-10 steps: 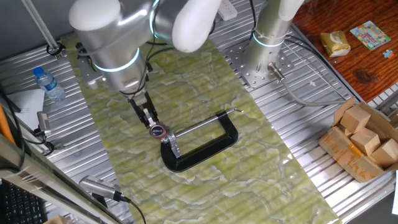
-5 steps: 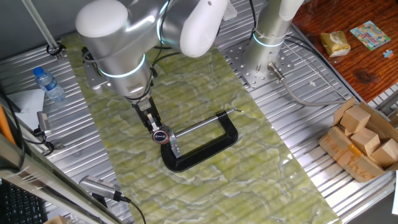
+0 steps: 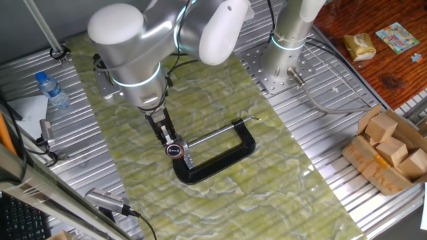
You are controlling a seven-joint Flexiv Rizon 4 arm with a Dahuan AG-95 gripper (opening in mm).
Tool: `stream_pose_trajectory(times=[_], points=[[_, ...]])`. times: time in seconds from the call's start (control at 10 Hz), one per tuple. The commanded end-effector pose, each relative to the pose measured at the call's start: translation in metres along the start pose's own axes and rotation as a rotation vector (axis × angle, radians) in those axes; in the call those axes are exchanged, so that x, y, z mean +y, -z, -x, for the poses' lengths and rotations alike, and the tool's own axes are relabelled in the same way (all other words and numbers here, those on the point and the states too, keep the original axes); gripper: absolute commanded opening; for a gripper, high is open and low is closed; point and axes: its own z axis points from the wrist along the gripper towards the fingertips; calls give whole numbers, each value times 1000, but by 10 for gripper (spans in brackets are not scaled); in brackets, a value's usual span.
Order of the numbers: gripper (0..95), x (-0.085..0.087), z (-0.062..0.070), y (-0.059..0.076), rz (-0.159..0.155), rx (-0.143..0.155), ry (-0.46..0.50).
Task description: Push down the lever
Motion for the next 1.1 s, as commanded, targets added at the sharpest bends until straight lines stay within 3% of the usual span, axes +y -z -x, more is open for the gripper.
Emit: stream_pose_trajectory(times=[0.1,0.3,0.4,0.6,0.9,1.1], points=[[0,0,0,-2,14,0,-1],[0,1,1,-4,13,3,-4],[0,-4,1,-2,-6,8,25],[0,-4,1,-2,14,21,85],[0,-4,1,-2,73,24,100],[0,-4,1,-2,81,19,82]])
